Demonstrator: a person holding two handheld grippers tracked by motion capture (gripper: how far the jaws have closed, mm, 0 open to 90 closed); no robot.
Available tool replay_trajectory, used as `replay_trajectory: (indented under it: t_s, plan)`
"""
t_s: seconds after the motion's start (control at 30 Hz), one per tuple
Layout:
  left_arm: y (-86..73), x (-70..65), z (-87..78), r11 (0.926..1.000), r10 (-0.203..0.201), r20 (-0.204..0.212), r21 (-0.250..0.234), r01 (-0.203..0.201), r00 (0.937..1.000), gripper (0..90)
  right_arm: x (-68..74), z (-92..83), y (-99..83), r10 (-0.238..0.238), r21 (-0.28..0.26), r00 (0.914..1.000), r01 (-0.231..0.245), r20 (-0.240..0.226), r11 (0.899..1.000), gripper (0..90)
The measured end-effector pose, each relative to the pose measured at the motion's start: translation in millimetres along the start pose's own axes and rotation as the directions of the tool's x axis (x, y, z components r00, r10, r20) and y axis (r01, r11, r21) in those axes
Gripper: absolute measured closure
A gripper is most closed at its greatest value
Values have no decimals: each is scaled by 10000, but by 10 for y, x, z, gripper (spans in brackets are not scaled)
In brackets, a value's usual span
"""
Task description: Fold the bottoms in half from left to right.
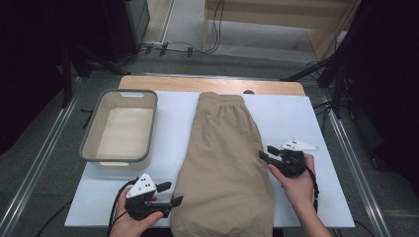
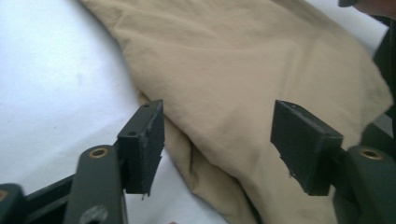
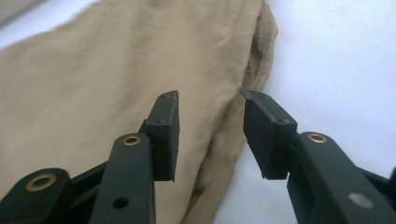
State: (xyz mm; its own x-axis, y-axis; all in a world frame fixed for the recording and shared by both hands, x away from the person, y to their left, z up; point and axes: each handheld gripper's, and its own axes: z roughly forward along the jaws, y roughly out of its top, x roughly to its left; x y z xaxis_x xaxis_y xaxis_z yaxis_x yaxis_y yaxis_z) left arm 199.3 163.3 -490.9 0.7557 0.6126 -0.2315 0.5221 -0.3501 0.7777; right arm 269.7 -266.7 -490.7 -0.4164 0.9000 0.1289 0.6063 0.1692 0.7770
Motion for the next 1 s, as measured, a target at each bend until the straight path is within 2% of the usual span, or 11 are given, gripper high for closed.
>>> replay_trajectory:
  t_s: [0.07, 0.2, 0.3, 0.37, 0.47, 0.53, 0.63, 0.7, 0.83, 0.9, 1.0]
  plan:
    - [0, -3, 16, 9999, 103, -237, 89, -101, 9997, 426, -51, 164, 51, 124, 135, 9998, -126, 172, 9998, 587]
    - [11, -21, 31, 9996, 292, -242, 15, -292, 9993, 562, -112, 351, 80, 792, 89, 9964, -795, 296, 9968, 684]
    - [20, -12, 56, 9988, 332, 210, 359, -340, 9992, 761, -146, 445, 85, 1060, 394, 9941, -1068, 216, 9935, 750]
    - [12, -25, 86, 9972, 392, 155, 625, -401, 9991, 815, -170, 470, 98, 996, 575, 9945, -1013, 323, 9932, 862]
    - [-15, -32, 135, 9931, 469, 106, 1072, -477, 9988, 837, -223, 447, 132, 1122, 490, 9927, -1143, 439, 9922, 872]
    - [-46, -28, 187, 9884, 482, 39, 1439, -483, 9988, 837, -255, 441, 137, 1212, 389, 9907, -1237, 610, 9916, 872]
    - [-57, -13, 200, 9885, 308, 88, 1479, -318, 9995, 837, -295, 491, 109, 1145, 584, 9906, -1190, 750, 9912, 852]
    - [-56, -20, 185, 9891, 434, 71, 1402, -440, 9990, 796, -303, 511, 97, 1077, 618, 9902, -1133, 884, 9916, 694]
    - [-18, -12, 108, 9985, 312, -431, 466, -292, 9986, 472, -328, 523, 86, 978, 540, 9918, -1024, 828, 9933, 453]
    - [5, 29, 98, 9998, 2, -607, 197, 10, 9982, 409, -330, 532, 76, 819, 662, 9947, -860, 626, 9941, 451]
    - [4, 65, 163, 9989, -145, -667, 425, 173, 9977, 422, -305, 552, 61, 520, 734, 9975, -554, 469, 9958, 517]
